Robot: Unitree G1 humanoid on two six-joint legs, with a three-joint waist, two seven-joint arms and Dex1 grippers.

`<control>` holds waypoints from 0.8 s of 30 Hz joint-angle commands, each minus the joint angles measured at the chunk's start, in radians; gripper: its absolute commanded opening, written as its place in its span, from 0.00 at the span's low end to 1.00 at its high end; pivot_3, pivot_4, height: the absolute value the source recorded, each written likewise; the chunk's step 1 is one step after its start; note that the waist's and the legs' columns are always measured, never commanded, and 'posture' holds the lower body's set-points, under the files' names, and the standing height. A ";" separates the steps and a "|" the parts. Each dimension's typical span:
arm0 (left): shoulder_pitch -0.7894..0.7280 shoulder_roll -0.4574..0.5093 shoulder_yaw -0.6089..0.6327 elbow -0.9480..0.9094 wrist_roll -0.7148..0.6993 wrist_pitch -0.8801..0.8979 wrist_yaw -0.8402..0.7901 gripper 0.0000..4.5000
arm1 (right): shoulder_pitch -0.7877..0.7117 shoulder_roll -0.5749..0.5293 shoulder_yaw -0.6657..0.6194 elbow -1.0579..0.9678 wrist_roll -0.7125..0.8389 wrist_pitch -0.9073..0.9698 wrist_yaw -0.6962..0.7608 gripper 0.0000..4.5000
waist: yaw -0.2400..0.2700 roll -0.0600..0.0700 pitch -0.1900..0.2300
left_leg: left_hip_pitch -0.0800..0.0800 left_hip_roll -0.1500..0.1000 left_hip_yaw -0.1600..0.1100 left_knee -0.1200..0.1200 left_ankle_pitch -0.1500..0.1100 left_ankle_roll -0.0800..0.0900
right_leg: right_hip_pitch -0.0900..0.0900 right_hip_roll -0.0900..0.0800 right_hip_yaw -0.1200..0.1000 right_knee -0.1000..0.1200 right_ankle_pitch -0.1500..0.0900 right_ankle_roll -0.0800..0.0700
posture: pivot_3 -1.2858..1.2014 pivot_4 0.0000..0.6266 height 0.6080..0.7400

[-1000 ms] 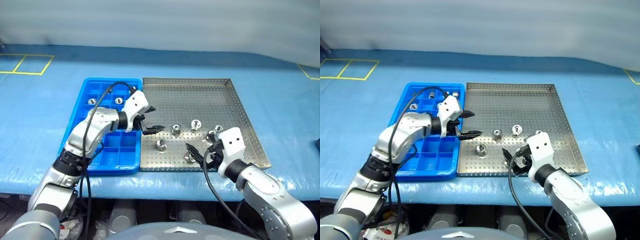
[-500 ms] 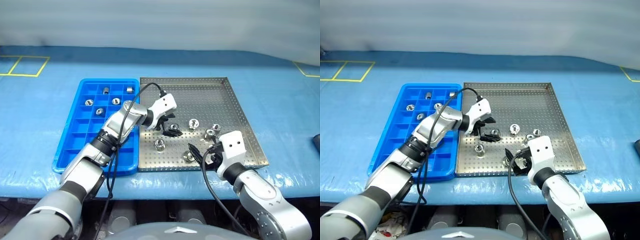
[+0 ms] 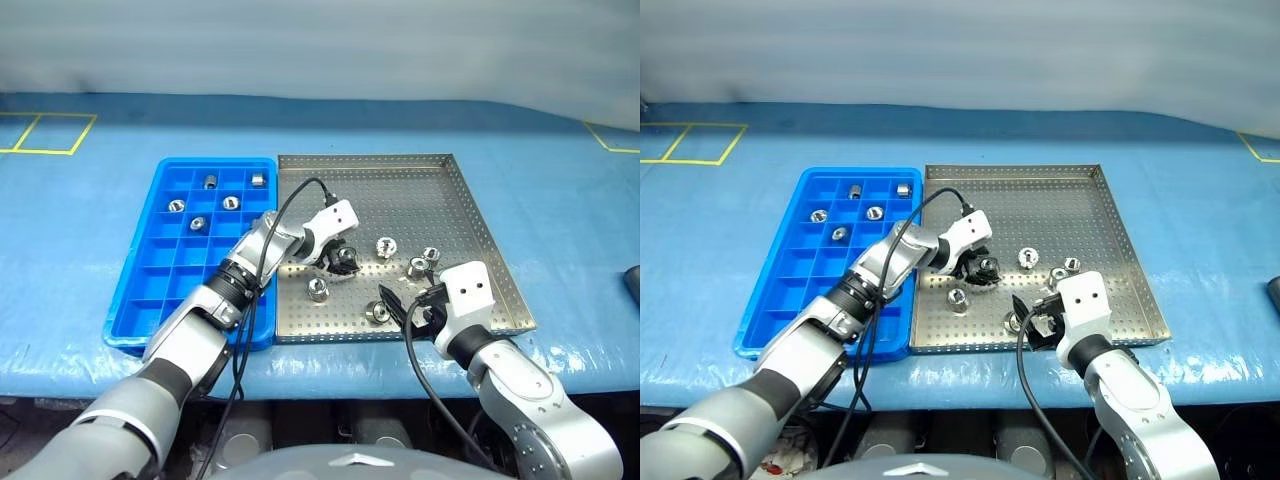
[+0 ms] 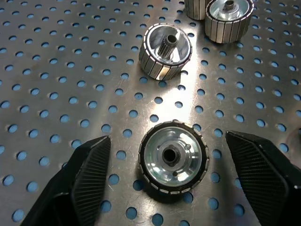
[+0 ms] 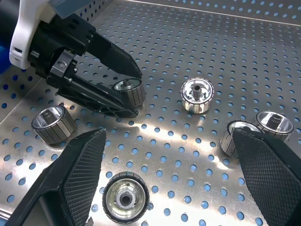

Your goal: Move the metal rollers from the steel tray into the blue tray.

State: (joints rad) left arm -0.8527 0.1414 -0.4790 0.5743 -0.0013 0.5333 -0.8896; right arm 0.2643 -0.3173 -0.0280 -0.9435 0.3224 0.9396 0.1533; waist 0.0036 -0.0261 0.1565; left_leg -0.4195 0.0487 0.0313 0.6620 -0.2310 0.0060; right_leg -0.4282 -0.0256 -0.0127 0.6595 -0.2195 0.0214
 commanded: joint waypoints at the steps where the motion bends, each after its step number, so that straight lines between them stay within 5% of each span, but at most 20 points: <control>1: 0.002 -0.015 0.022 -0.023 -0.001 -0.014 -0.005 0.57 | -0.010 0.001 -0.004 -0.023 0.000 -0.015 -0.003 1.00 | 0.000 0.000 0.000 | 0.000 0.000 0.000 0.000 0.000 0.000 | 0.000 0.000 0.000 0.000 0.000 0.000 | 0.52 0.24 1.00; 4: 0.013 -0.010 0.043 -0.056 -0.020 -0.007 -0.017 0.40 | -0.016 0.001 -0.002 -0.023 0.000 -0.013 -0.004 1.00 | 0.000 0.000 0.000 | 0.000 0.000 0.000 0.000 0.000 0.000 | 0.000 0.000 0.000 0.000 0.000 0.000 | 0.52 0.24 1.00; 13: 0.048 -0.005 0.362 -0.339 -0.199 0.160 0.160 0.40 | -0.052 -0.003 0.039 -0.020 0.003 -0.002 0.001 1.00 | -0.002 0.000 0.000 | 0.000 0.000 -0.003 0.000 0.000 0.000 | 0.000 0.000 0.001 0.000 0.003 0.006 | 0.53 0.24 1.00; 24: 0.303 0.129 0.507 -0.823 -0.081 0.241 0.518 0.40 | -0.261 -0.041 0.188 0.057 0.013 -0.015 0.088 1.00 | 0.015 0.000 0.000 | 0.003 0.000 -0.003 0.000 0.000 0.000 | 0.002 0.000 0.001 0.001 0.005 0.008 | 0.58 0.24 1.00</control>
State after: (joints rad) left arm -0.5577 0.2717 0.0027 -0.1609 -0.1020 0.7631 -0.4189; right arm 0.0214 -0.3519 0.1500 -0.8711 0.3254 0.9468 0.2223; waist 0.0182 -0.0259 0.1565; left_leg -0.4164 0.0490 0.0286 0.6619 -0.2309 0.0061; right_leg -0.4263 -0.0255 -0.0113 0.6603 -0.2147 0.0292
